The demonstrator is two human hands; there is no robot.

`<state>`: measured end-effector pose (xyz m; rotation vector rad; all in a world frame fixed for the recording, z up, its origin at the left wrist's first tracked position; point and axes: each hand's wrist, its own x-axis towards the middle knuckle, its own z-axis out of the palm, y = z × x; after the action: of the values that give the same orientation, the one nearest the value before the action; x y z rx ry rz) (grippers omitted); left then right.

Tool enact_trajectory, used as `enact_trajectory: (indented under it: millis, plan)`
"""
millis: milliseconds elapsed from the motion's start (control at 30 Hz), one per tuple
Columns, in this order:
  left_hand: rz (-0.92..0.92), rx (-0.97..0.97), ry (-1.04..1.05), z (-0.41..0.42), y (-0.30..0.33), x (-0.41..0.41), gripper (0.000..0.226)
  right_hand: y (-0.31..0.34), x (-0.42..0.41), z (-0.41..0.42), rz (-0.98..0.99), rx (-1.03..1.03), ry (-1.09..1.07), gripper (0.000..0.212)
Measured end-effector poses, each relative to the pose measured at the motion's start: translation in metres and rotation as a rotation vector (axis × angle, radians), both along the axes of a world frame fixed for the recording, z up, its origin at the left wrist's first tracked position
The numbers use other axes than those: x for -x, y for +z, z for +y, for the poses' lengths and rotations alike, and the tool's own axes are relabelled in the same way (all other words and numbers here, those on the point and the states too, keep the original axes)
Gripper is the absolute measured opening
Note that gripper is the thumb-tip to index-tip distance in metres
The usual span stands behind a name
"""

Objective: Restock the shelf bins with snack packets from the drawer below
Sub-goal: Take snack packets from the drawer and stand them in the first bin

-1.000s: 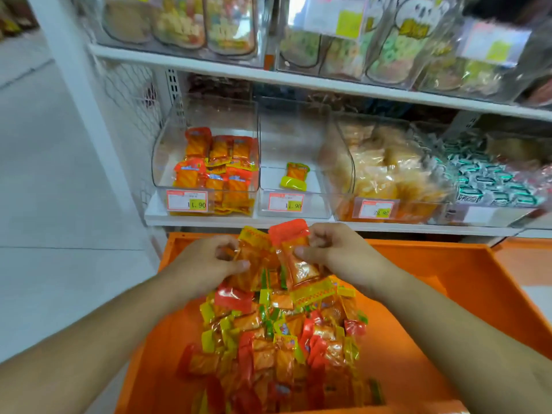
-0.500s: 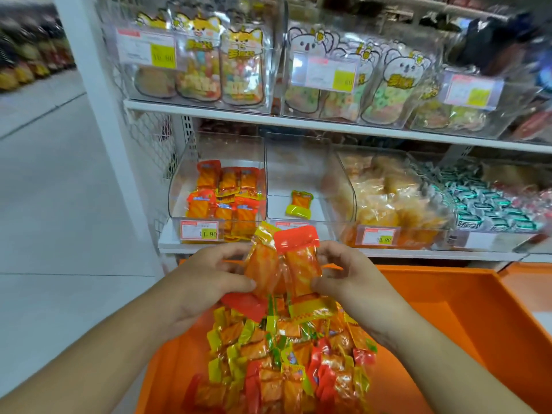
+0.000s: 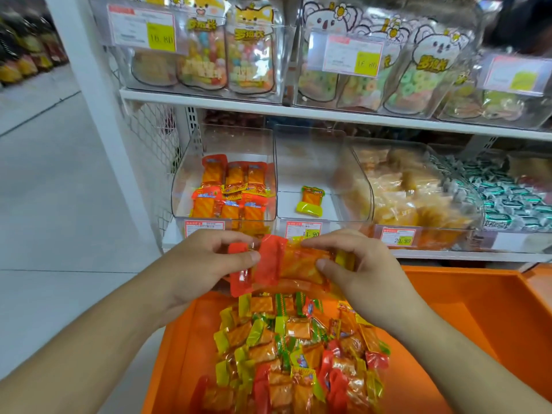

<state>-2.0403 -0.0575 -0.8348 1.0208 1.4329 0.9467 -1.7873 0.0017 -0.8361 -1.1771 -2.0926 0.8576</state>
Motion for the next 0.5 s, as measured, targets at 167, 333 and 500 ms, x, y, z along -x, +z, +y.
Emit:
enact_trajectory:
  millis: [167,333,500]
  plan:
    - [0.039,-0.013,-0.136,-0.008,0.0,-0.012,0.04,-0.004,0.013,-0.006,-0.031,-0.077,0.027,0.034]
    - [0.154,-0.079,-0.116,-0.013,-0.002,-0.016,0.034,-0.005,0.016,-0.012,-0.092,-0.158,0.022,0.036]
    - [0.25,-0.162,-0.153,-0.018,0.005,-0.013,0.036,0.008,0.008,-0.011,-0.108,0.12,0.068,0.048]
